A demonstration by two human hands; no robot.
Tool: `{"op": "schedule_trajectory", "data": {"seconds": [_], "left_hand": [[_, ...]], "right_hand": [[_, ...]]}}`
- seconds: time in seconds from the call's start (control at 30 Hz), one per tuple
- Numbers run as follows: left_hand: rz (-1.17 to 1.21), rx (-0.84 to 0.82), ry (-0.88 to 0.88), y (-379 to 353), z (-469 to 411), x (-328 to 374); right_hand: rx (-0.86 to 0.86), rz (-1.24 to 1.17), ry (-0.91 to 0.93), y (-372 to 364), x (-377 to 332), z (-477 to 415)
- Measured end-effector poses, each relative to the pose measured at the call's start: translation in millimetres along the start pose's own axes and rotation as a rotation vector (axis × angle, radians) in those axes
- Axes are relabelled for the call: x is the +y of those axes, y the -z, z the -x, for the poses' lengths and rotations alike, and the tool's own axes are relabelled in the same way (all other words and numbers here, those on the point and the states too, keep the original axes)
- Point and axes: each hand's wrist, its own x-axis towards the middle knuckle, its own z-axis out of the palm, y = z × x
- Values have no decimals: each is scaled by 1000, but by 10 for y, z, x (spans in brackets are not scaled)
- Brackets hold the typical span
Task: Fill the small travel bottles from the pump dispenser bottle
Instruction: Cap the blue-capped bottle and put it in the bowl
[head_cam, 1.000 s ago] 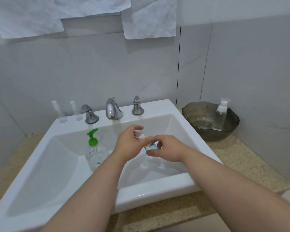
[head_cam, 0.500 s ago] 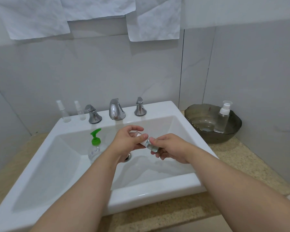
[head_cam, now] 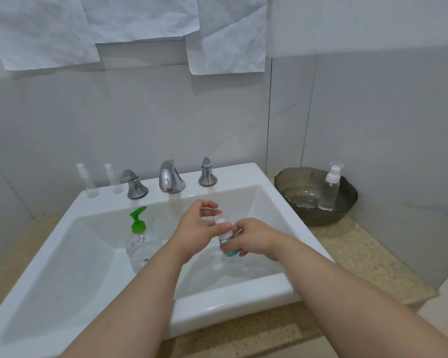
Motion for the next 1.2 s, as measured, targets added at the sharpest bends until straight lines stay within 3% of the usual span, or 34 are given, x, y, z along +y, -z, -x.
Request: {"op": "schedule_trajectory", "data": {"seconds": [0.2, 0.27, 0.53, 0.67, 0.87, 1.2], "left_hand": [[66, 158, -37, -88, -103, 12], [-16, 159, -14, -82, -113, -11], [-386, -13, 67, -157, -167, -173], [-579, -99, 27, -219, -168, -167], [-622, -146, 16, -257, -232, -220], [-538, -153, -33, -278, -243, -157]], "right_hand": [[141, 33, -12, 88, 3, 2], [187, -11, 4, 96, 3, 2], [752, -11, 182, 461, -378, 32], [935, 200, 49, 954, -364, -170], [876, 284, -153, 1379, -21, -523], [789, 460, -330, 1563, 270, -809]]}}
